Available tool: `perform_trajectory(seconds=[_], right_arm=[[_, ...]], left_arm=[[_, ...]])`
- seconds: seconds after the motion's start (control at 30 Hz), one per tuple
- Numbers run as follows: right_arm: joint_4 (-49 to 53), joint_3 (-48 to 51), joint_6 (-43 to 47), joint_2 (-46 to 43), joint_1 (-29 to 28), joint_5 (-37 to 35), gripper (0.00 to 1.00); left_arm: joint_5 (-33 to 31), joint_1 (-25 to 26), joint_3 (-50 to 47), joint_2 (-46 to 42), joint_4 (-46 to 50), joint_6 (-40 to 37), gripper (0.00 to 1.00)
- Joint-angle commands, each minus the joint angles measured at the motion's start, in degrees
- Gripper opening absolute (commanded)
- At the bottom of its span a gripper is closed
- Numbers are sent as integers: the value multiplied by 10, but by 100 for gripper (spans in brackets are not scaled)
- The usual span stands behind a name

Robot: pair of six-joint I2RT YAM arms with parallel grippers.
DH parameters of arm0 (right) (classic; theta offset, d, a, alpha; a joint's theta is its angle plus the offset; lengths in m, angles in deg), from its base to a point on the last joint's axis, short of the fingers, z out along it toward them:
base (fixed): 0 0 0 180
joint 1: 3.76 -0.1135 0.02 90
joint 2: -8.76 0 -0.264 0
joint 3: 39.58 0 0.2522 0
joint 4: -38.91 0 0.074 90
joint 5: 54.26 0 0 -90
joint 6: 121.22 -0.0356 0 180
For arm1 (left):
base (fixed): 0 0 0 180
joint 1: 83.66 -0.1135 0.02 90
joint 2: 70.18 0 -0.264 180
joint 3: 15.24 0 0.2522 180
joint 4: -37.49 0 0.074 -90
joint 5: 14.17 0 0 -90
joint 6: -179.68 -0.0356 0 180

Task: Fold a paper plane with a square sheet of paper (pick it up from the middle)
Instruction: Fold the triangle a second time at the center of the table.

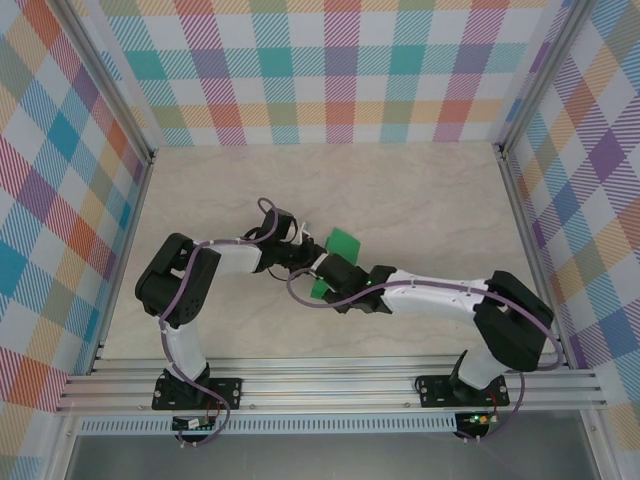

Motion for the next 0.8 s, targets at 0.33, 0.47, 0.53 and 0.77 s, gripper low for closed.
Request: perform_trajectory(seconds=[0.33, 0.47, 0.53, 0.77], right_arm=[[-25, 7, -123, -56, 14, 142, 57], [-49, 1, -149, -25, 12, 144, 62], [-50, -7, -154, -13, 4, 125, 63], [-28, -54, -151, 55, -33, 11, 68]], left_arm=[[-9, 15, 15, -34, 40, -5, 12], [-11, 17, 20, -32, 41, 0, 12], [-11, 17, 20, -31, 42, 2, 13], [-11, 18, 22, -28, 40, 10, 13]])
